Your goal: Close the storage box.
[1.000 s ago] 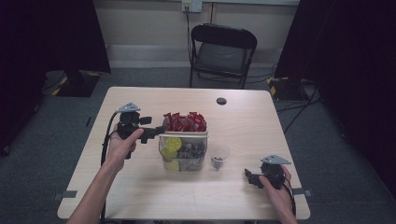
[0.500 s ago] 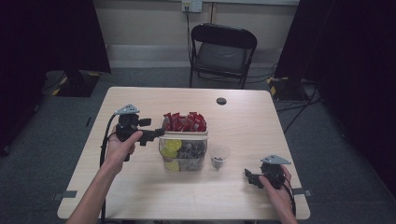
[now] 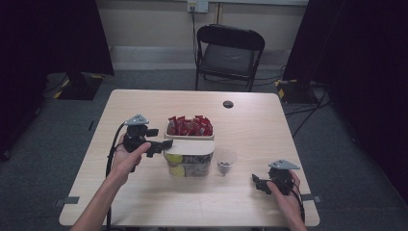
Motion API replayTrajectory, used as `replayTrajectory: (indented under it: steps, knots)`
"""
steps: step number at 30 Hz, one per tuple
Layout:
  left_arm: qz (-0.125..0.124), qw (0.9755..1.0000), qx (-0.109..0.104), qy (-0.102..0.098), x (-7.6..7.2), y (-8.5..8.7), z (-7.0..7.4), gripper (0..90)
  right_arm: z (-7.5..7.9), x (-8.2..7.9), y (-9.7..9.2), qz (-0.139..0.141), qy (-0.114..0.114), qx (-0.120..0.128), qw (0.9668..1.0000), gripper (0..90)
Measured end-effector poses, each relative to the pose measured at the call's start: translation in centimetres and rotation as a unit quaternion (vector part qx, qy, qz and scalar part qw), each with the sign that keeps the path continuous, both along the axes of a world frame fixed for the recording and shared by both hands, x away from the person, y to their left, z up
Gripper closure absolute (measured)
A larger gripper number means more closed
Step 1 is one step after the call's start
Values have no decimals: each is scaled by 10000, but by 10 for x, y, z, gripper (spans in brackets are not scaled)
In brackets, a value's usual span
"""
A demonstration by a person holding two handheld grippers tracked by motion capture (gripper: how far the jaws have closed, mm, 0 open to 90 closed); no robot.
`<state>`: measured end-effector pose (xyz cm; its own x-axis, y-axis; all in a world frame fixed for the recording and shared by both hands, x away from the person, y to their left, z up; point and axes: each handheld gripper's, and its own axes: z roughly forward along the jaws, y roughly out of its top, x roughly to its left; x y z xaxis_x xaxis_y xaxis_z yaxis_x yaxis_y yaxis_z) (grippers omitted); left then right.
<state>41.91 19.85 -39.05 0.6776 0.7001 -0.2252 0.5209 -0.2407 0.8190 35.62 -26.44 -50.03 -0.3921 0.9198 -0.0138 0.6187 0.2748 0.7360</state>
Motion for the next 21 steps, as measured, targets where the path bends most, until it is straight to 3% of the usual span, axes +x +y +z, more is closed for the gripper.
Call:
replayTrajectory:
  steps: [4, 15, 21]
  knots:
    - [-87, 9998, 161, 90, 2, -2, -6, 166, 0, 0, 0, 1, 0, 1, 10000, 136]
    - [-149, 9991, 349, 171, 1, -5, -15, 158, 0, 0, 0, 1, 0, 1, 10000, 135]
    - [-142, 9991, 405, 72, 0, -3, -12, 166, 0, 0, 0, 1, 1, 1, 10000, 136]
